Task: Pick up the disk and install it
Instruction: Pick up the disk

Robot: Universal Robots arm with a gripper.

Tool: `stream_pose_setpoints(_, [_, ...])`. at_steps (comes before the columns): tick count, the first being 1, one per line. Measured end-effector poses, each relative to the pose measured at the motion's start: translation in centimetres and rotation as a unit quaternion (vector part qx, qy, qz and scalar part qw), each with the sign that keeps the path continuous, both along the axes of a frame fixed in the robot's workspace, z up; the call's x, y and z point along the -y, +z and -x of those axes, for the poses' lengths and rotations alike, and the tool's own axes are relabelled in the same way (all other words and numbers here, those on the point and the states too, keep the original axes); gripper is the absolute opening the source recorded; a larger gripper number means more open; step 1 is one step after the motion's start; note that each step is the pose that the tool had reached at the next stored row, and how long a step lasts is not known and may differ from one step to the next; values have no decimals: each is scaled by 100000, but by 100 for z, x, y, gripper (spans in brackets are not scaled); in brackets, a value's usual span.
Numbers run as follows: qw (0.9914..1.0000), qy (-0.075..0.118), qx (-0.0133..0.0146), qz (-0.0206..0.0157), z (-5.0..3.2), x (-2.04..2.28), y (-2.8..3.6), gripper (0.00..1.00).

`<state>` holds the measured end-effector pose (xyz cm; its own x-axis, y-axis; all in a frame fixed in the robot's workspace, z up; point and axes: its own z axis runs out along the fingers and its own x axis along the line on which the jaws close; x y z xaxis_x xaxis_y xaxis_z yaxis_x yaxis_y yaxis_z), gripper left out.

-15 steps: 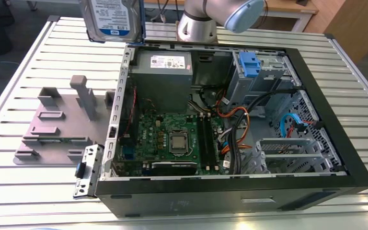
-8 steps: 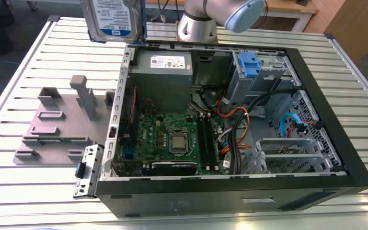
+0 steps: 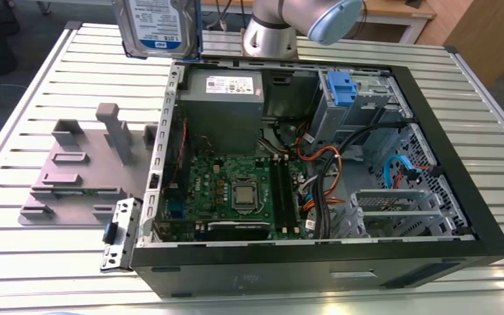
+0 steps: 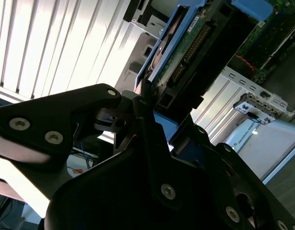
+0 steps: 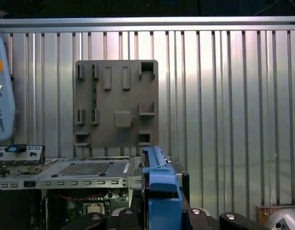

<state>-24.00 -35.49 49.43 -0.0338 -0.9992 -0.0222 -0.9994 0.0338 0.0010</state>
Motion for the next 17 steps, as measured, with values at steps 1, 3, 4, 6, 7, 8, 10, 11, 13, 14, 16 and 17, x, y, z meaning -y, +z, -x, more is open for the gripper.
stream_pose_setpoints(1, [100000,3,-1,1,-4,0,0,36])
stream_pose_setpoints(3, [100000,1,2,-2,-9,0,0,36])
stream_pose_setpoints(4, [100000,0,2,-2,-13,0,0,36])
stream_pose_setpoints(6, [100000,0,1,-1,-19,0,0,36])
stream_pose_setpoints(7, [100000,1,0,-3,-22,0,0,36])
stream_pose_setpoints(8, [100000,1,1,-1,-25,0,0,36])
stream_pose_setpoints(10, [100000,0,-1,0,-31,0,0,36])
stream_pose_setpoints(11, [100000,1,-2,0,-34,0,0,36])
stream_pose_setpoints(13, [100000,-2,2,-2,-40,0,-1,36])
stream_pose_setpoints(14, [100000,1,-1,0,-43,0,-1,36])
stream_pose_setpoints(16, [100000,0,-1,0,-48,0,-1,36])
stream_pose_setpoints(17, [100000,1,2,-3,-51,0,-1,36])
